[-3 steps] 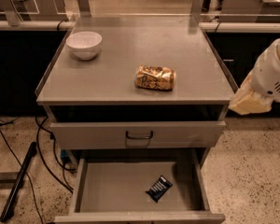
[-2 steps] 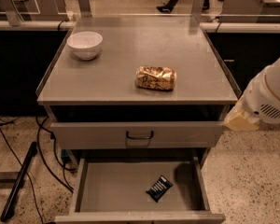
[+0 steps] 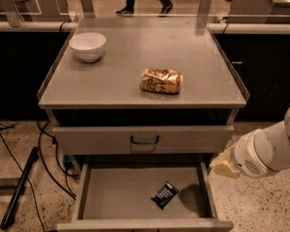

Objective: Pick rxbar blueberry from middle drawer and place on counter

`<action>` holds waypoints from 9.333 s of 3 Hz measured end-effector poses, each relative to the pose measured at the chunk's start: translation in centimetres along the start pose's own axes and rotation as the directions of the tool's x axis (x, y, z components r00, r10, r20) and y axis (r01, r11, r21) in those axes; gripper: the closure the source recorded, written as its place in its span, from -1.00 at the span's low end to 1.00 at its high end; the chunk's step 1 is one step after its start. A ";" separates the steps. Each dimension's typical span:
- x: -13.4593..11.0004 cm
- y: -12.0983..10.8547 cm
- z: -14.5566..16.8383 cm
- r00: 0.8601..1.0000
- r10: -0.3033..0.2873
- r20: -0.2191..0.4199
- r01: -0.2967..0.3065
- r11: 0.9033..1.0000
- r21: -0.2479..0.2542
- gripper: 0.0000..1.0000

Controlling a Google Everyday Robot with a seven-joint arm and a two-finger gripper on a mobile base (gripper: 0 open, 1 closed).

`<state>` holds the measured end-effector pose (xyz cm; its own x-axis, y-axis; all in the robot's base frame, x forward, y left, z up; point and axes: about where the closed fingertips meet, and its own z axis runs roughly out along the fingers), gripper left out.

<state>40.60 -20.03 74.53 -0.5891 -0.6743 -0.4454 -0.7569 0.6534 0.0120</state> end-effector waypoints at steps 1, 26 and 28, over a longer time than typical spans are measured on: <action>-0.5 -0.2 -0.4 1.000 0.001 0.009 -0.001 1.000 0.013 1.00; 6.4 -1.2 43.2 0.982 0.097 0.159 -0.108 0.992 0.060 -0.25; 5.8 -1.2 42.1 0.982 0.097 0.160 -0.108 0.992 0.060 0.68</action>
Offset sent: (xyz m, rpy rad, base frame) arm 0.0008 -0.0087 -0.0447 0.0096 -0.0120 -0.0562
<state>49.99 -10.23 34.23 -0.6071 -0.5439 -0.5794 -0.6704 0.7419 0.0060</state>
